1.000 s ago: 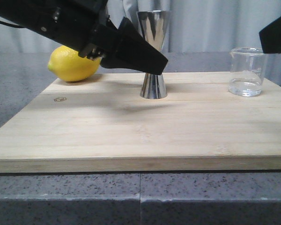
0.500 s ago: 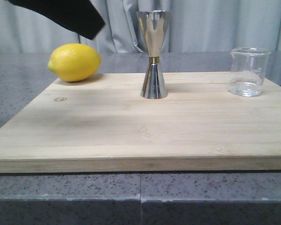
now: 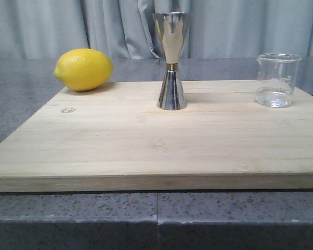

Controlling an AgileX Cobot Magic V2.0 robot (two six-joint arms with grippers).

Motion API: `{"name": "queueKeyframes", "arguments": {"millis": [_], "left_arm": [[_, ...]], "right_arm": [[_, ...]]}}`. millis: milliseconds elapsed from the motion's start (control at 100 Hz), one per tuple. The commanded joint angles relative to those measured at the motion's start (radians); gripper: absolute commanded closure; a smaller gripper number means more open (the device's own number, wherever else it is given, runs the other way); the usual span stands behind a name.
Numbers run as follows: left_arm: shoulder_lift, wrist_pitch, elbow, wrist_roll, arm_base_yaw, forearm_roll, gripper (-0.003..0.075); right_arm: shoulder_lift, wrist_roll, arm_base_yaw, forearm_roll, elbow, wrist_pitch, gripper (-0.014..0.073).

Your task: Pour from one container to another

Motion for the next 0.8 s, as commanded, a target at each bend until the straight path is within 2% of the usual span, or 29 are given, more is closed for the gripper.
{"name": "queueKeyframes", "arguments": {"millis": [0, 90, 180, 340, 560, 670, 790], "left_arm": [[-0.064, 0.042, -0.028, -0.170, -0.008, 0.138, 0.0110], [-0.129, 0.077, -0.020, -0.254, -0.008, 0.223, 0.0110], [-0.187, 0.077, 0.007, -0.306, -0.008, 0.245, 0.0110], [-0.260, 0.062, 0.060, -0.319, -0.008, 0.250, 0.0111], [-0.266, 0.057, 0.066, -0.319, -0.008, 0.252, 0.0119], [-0.266, 0.057, 0.066, -0.319, -0.008, 0.258, 0.0201], [-0.266, 0.059, 0.066, -0.319, -0.008, 0.257, 0.0358]], "right_arm": [[-0.058, 0.034, -0.021, 0.000, -0.035, -0.037, 0.0000], [-0.119, 0.080, -0.021, 0.000, -0.035, -0.049, 0.0000], [-0.164, 0.093, -0.021, -0.002, -0.035, -0.044, 0.0000], [-0.199, 0.096, -0.021, -0.006, -0.033, -0.037, 0.0000], [-0.199, 0.096, -0.021, -0.018, -0.033, -0.039, 0.0000], [-0.199, 0.096, -0.021, -0.036, -0.033, -0.041, 0.0020], [-0.199, 0.096, -0.021, -0.042, -0.033, -0.045, 0.0148]]}}
